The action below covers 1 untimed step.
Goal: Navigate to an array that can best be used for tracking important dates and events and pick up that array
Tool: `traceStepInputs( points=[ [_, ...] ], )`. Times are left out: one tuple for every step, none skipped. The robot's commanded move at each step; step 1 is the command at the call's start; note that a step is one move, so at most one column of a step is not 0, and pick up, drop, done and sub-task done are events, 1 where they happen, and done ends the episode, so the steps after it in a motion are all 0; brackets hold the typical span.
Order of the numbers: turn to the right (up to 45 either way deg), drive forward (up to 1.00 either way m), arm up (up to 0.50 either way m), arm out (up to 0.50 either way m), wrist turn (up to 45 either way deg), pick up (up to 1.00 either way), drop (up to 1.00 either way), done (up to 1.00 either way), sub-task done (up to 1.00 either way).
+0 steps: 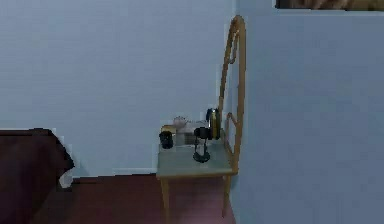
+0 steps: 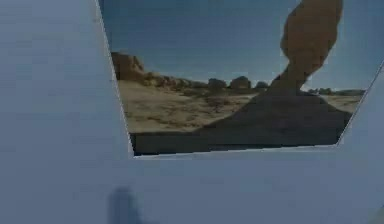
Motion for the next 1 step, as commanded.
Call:
traceStepInputs(
  points=[
    [0.0, 0.5, 0.0, 0.0, 0.0, 0.0, 0.0, 0.0, 0.0]
  ],
)
